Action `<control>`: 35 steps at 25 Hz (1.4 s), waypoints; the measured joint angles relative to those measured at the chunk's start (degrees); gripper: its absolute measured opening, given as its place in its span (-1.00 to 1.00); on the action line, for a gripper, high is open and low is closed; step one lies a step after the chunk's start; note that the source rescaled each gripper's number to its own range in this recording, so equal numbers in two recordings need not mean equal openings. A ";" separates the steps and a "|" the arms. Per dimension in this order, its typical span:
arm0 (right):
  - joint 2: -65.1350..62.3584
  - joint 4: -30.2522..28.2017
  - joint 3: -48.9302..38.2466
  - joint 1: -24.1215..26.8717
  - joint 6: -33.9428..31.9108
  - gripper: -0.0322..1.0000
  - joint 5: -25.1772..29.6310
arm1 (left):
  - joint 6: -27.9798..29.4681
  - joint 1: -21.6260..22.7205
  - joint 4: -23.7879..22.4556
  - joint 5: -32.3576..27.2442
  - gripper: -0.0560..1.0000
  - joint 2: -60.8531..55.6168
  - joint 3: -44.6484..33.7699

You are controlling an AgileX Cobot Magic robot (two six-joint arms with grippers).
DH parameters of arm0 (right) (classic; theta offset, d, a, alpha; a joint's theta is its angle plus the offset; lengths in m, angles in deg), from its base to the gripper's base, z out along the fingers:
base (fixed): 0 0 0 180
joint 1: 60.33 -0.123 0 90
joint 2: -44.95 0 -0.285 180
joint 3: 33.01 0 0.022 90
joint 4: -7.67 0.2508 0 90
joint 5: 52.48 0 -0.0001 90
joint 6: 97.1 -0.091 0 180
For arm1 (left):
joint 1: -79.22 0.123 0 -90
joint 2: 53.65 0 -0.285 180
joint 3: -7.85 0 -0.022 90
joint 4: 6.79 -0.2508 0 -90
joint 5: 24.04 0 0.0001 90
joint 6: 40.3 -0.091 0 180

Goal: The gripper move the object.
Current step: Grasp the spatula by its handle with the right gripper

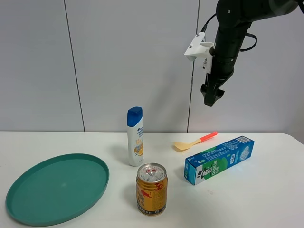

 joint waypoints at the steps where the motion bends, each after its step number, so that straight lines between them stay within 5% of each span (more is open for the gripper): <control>1: 0.21 -0.45 0.09 0.00 1.88 0.72 -0.70 | 0.00 0.00 0.00 0.00 1.00 0.00 0.00; 11: 7.71 -0.24 0.26 0.05 19.05 0.53 -3.37 | 0.00 0.00 0.00 0.00 1.00 0.00 0.00; 35: 19.06 8.92 0.86 4.54 22.08 0.49 -18.98 | 0.00 0.00 0.00 0.00 1.00 0.00 0.00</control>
